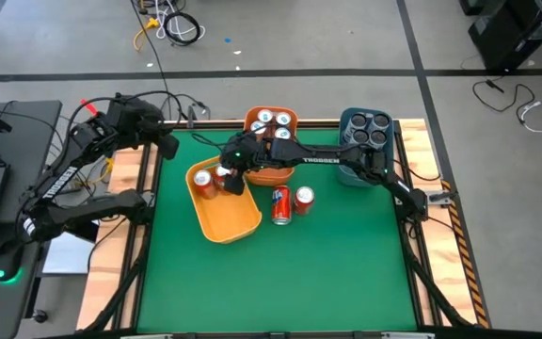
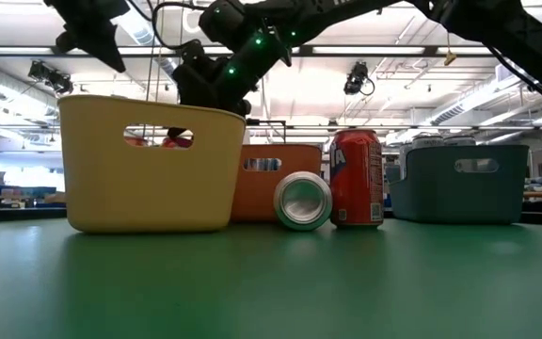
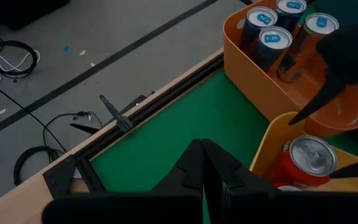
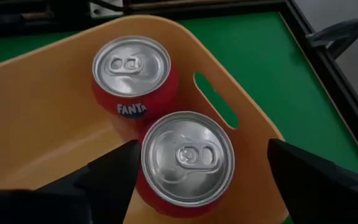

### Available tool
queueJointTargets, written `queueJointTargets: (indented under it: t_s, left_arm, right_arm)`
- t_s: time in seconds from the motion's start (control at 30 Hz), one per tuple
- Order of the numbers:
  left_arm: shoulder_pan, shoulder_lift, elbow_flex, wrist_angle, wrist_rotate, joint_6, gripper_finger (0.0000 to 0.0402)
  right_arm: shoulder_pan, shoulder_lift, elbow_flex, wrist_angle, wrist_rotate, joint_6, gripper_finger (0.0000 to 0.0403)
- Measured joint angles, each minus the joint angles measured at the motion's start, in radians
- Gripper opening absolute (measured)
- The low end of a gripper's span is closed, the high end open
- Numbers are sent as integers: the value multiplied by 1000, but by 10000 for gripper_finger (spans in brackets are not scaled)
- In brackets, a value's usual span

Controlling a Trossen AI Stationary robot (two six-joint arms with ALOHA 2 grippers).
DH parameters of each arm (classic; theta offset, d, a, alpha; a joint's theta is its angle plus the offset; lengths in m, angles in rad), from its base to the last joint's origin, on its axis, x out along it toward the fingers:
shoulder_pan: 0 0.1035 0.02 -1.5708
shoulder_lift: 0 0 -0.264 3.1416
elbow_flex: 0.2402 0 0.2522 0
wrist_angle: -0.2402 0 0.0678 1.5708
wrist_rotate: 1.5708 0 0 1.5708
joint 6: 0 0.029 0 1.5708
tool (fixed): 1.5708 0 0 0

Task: Sort soda cans
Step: Put the orange soda can into the yellow bin

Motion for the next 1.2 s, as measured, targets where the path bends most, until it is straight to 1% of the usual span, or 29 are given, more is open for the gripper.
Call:
queueJointTargets:
  t_s: [0.13,0.23,0.33,0.47,0.6,0.7,0.77,0.87,0.97,1.07,1.2]
  left_arm:
    - [0,-1,0,4,0,8,0]
    - [0,-6,0,6,0,19,0]
    - [0,-13,0,10,0,22,0]
    - [0,-25,0,19,3,22,0]
    - [0,-42,-1,24,43,23,0]
    - [0,-60,-1,33,83,25,0]
    - [0,-69,-1,48,102,26,0]
    - [0,-82,0,66,135,27,0]
    - [0,-85,0,67,137,28,0]
    - [0,-83,0,67,138,31,0]
    - [0,-84,0,67,139,40,0]
  right_arm:
    - [0,-3,0,-5,0,-18,324]
    - [0,-30,0,-31,1,-23,306]
    - [7,-86,0,-50,2,-41,274]
    - [20,-166,2,-95,3,-59,222]
    - [44,-244,2,-270,-3,-76,171]
    - [66,-292,2,-459,-3,-59,140]
    - [83,-309,2,-588,4,-21,126]
    - [118,-317,2,-772,45,32,123]
    - [153,-318,2,-937,95,85,140]
    - [177,-318,1,-1028,110,128,173]
    - [186,-323,0,-1061,110,138,230]
